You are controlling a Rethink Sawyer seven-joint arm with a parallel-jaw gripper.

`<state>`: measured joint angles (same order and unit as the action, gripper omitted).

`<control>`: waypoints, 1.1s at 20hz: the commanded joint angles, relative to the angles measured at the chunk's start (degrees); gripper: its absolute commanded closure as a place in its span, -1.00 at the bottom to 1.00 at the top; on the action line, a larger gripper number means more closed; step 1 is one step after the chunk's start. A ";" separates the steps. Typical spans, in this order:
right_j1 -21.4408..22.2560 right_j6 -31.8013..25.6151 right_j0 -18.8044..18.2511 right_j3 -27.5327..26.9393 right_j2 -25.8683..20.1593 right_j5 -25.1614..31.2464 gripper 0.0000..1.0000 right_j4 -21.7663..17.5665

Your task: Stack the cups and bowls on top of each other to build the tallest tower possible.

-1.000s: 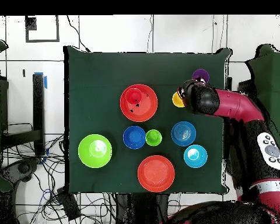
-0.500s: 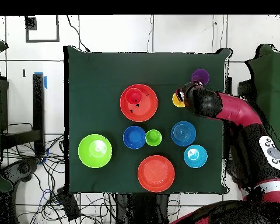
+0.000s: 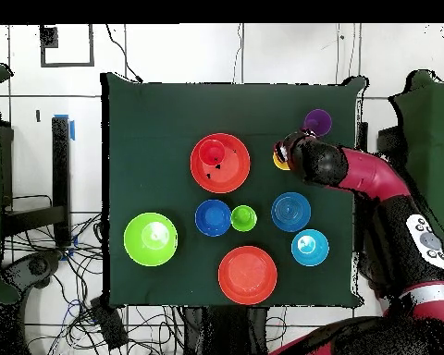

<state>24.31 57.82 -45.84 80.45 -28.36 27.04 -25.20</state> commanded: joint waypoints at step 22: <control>0.26 -2.59 6.31 -3.72 3.58 6.06 -1.00 -4.96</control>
<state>24.84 57.82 -41.32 79.38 -27.11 27.46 -25.20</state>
